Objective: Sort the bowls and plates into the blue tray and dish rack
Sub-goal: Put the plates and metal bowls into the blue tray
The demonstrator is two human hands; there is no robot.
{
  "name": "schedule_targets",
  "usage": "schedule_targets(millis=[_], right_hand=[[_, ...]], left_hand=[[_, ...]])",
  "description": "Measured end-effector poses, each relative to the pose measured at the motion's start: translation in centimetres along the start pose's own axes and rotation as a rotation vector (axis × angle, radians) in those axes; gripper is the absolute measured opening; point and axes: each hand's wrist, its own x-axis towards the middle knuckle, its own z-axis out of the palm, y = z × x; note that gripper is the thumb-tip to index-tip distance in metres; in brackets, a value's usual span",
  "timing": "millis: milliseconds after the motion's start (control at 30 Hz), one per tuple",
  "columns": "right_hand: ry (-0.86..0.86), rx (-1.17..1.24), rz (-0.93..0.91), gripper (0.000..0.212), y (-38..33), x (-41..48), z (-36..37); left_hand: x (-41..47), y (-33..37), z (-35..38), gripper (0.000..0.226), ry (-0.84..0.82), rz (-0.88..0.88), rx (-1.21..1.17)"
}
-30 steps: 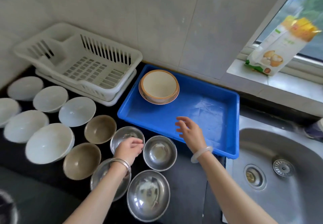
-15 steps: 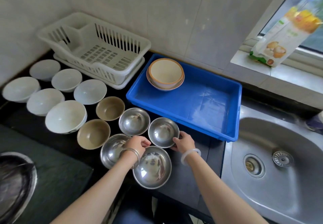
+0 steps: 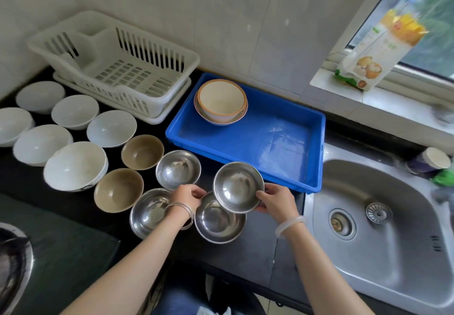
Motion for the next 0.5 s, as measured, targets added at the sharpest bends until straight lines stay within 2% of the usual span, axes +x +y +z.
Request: schedule_targets(millis=[300,500], right_hand=[[0.136,-0.16,0.008,0.015,2.2,-0.6,-0.6],[0.154,-0.172,0.026,0.014,3.1,-0.6,0.6]], left_hand=[[1.1,0.9,1.6,0.02,0.013,-0.082,-0.277],[1.2,0.1,1.8,0.026,-0.125,-0.198,-0.56]])
